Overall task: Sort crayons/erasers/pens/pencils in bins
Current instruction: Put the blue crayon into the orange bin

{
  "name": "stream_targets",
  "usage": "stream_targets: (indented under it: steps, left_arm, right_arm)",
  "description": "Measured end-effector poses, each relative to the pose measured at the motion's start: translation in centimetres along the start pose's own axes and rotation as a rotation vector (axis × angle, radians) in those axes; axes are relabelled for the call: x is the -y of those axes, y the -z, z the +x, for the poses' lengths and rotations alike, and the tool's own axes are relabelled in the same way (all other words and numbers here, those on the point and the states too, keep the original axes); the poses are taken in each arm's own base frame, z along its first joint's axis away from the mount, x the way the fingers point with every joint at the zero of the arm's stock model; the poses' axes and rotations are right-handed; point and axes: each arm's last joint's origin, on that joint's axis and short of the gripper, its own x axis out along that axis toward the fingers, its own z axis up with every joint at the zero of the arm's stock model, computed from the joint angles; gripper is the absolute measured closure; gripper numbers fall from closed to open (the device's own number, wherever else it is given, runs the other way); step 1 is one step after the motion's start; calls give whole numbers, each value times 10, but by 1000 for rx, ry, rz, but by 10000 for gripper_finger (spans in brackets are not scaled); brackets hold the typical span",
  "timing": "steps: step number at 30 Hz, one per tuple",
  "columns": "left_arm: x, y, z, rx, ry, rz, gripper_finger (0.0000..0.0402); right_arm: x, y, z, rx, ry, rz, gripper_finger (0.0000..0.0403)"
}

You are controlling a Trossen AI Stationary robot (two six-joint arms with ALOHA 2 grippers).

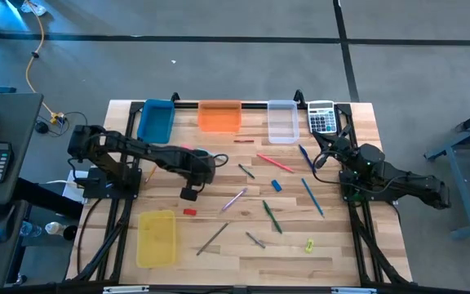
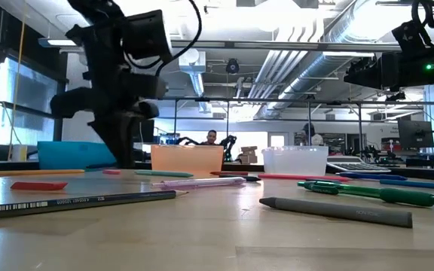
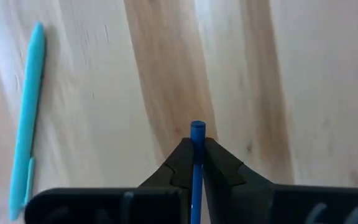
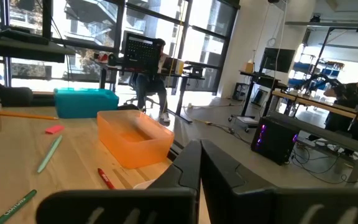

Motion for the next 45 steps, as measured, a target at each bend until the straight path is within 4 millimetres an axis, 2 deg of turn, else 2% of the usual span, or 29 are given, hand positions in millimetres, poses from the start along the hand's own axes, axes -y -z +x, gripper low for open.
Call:
stream_targets:
  steps: [9,18,24,29,36,39,45]
  left_arm:
    - [-7,-16,-4,174,110,-151,398]
    - [-8,-22,5,401,93,-212,398]
    - [-23,-26,-4,502,20,-265,398]
    - [-53,-23,-29,611,-98,-334,398]
    - [-110,-25,-64,651,-345,-349,398]
    - [-140,-26,-66,564,-423,-336,398]
    - [-199,-33,-49,367,-491,-364,398]
  right_arm:
    - [0,0,0,0,0,0,402]
    - [0,0,0,0,0,0,402]
    - [0,0,0,0,0,0,402]
    - [0,0,0,0,0,0,402]
    - [0,0,0,0,0,0,402]
    - [0,0,0,0,0,0,402]
    - [0,0,0,0,0,0,402]
